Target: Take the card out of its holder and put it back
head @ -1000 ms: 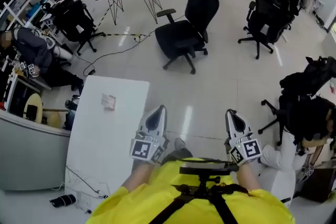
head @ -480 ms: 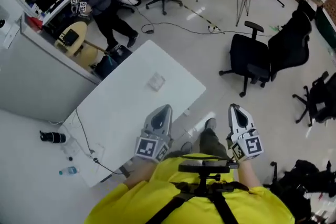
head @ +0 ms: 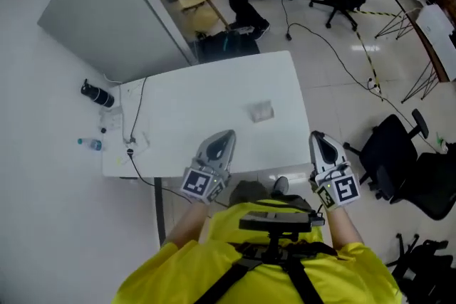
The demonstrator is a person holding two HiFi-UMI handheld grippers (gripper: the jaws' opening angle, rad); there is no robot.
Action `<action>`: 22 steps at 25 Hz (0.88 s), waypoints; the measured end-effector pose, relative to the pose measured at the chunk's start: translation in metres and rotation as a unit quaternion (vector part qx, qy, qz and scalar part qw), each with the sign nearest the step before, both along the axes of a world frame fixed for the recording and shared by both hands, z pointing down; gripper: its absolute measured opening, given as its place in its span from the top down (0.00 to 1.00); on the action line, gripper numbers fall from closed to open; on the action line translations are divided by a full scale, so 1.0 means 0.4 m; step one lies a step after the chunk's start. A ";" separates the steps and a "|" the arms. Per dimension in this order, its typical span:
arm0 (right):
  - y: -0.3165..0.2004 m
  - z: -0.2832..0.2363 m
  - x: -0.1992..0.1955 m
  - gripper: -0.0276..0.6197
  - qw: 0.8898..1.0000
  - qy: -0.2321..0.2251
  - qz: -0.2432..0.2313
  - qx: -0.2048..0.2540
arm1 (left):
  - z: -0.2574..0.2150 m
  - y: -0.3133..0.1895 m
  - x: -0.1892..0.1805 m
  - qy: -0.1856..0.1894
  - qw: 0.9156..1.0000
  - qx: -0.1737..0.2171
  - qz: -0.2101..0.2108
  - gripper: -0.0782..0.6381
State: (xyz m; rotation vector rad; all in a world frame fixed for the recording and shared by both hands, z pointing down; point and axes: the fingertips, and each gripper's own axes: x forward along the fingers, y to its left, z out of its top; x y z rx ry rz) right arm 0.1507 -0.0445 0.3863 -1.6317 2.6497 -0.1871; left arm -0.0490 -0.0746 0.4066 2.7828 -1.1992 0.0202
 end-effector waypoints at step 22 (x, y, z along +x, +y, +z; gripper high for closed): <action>-0.285 0.405 -0.063 0.95 0.985 0.018 -0.094 -0.142 | 0.680 -0.412 0.107 -0.113 0.957 -0.129 0.234 0.70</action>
